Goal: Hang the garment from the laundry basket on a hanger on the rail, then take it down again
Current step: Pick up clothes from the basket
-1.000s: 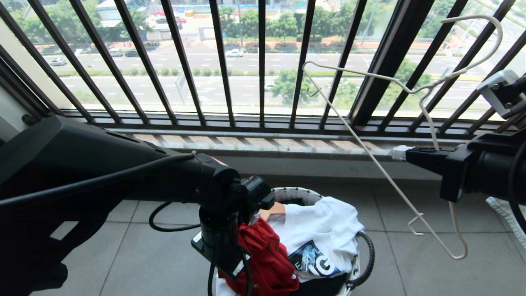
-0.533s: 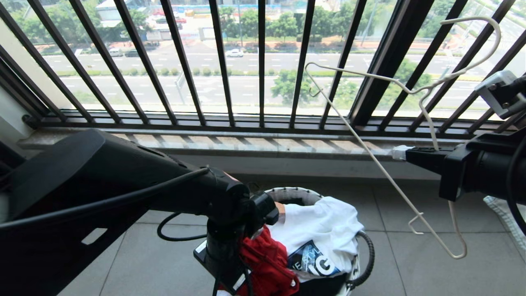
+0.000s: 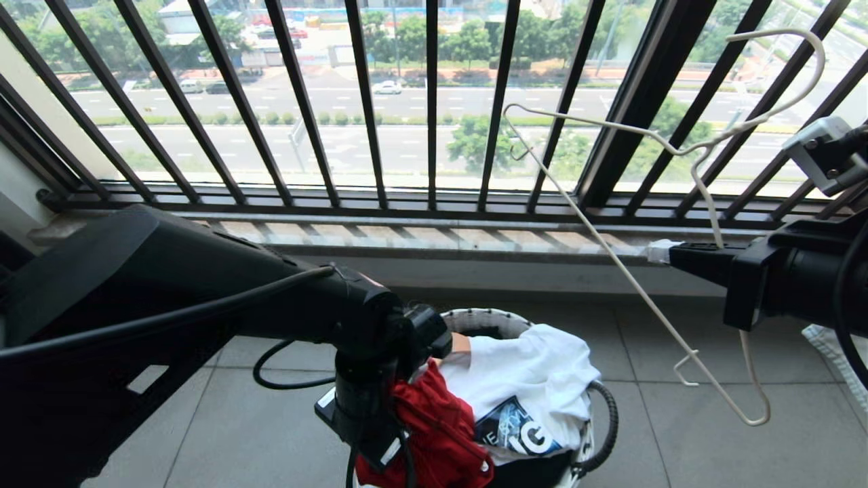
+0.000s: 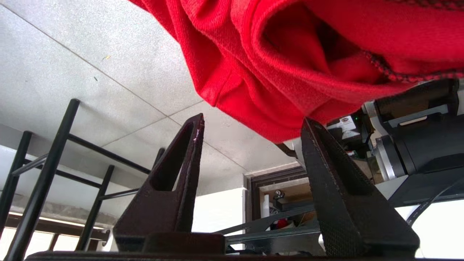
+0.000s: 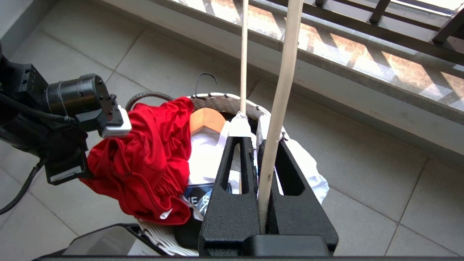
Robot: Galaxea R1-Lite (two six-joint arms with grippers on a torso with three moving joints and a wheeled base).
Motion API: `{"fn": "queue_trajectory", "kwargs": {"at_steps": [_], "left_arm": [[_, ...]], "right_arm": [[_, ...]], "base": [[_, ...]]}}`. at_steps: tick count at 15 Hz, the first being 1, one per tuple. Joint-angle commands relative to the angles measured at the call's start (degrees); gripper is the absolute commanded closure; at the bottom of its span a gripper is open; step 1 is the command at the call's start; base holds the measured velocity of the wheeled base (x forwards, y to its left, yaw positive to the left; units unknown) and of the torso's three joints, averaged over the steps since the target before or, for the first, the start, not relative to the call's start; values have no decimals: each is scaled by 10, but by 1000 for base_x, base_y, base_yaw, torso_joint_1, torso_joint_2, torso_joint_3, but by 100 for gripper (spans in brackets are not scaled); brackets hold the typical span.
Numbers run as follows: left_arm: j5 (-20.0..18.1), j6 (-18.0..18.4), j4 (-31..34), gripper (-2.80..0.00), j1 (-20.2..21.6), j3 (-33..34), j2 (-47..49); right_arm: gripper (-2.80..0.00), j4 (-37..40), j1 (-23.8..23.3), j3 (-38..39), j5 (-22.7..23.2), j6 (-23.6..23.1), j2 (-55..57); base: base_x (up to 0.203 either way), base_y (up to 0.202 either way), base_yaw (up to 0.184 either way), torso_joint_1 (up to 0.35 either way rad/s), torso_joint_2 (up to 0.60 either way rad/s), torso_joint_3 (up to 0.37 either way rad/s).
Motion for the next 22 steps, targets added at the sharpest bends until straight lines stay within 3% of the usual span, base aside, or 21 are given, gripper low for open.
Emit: {"fn": "queue_trajectory", "kwargs": {"at_steps": [1,8,9,12,15,22], "left_arm": [[1,0,3,-280,1,5,-53],[0,-7,-1,-280,3,5,-138],[0,-7,-2,0,3,5,-138],[-2,-7,-5,0,2,3,-137],[-4,-8,-89,0,9,23,-126],[-28,-20,-149,0,-12,40,-102]], "right_arm": [[0,-1,0,0,1,0,0],[0,-1,0,0,1,0,1],[0,-1,0,0,1,0,3],[0,-1,0,0,1,0,4],[0,-1,0,0,1,0,4],[0,-1,0,0,1,0,4]], "base": [[0,0,0,0,0,0],[0,0,0,0,0,0],[0,0,0,0,0,0],[0,0,0,0,0,0],[0,0,0,0,0,0],[0,0,0,0,0,0]]}}
